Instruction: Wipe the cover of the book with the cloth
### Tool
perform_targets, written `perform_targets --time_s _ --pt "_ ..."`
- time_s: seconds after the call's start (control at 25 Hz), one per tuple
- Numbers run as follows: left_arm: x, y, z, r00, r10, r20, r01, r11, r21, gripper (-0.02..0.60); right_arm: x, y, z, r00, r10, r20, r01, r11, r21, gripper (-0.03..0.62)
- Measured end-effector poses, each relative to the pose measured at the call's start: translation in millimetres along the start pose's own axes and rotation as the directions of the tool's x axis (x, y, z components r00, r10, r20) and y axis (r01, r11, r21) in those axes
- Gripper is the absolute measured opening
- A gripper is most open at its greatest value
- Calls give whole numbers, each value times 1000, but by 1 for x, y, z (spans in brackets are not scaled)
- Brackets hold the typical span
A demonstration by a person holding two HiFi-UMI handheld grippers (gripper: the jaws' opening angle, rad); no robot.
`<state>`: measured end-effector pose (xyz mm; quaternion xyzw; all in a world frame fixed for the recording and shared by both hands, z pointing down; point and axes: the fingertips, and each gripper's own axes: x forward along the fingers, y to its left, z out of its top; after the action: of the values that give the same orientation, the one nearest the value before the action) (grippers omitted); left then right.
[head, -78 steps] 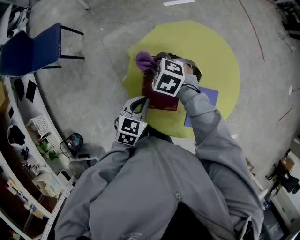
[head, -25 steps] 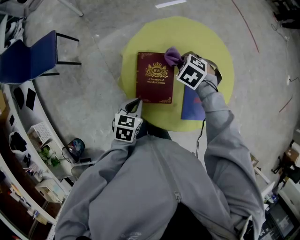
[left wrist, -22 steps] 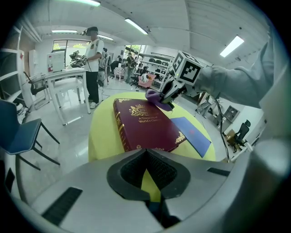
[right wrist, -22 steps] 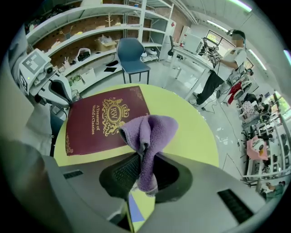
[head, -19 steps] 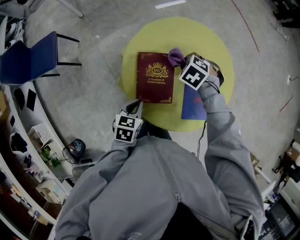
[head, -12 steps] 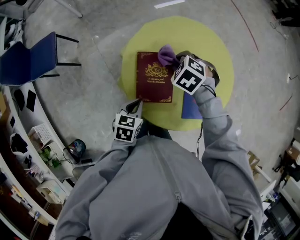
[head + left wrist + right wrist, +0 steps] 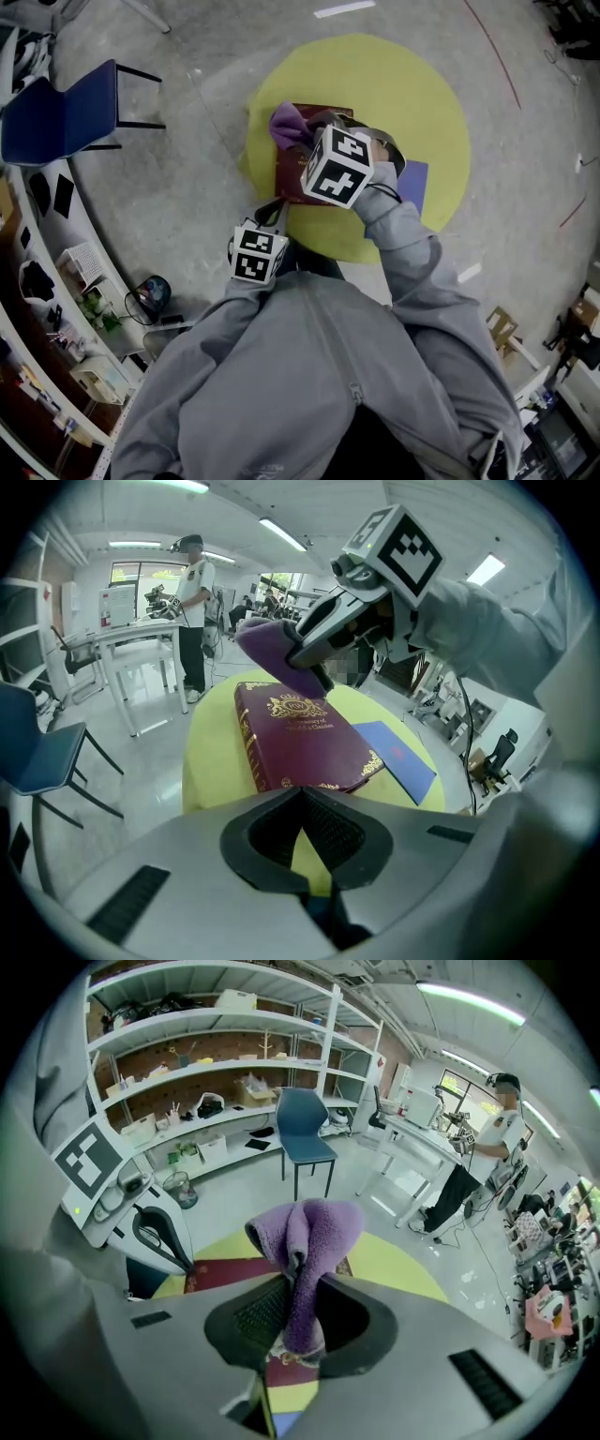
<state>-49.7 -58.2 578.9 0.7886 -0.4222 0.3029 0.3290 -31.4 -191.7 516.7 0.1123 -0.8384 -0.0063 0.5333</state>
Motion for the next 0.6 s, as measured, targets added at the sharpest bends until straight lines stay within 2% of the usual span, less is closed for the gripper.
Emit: perform_targets --time_s 0.28,0.6 --pt "0 1 1 1000 3 5 -3 1000 -9 18 25 20 25 998 63 6 -63 997 -52 91" --pt "2 4 -2 1000 2 5 -2 1000 -10 18 56 31 22 992 111 -55 -114 991 -66 92"
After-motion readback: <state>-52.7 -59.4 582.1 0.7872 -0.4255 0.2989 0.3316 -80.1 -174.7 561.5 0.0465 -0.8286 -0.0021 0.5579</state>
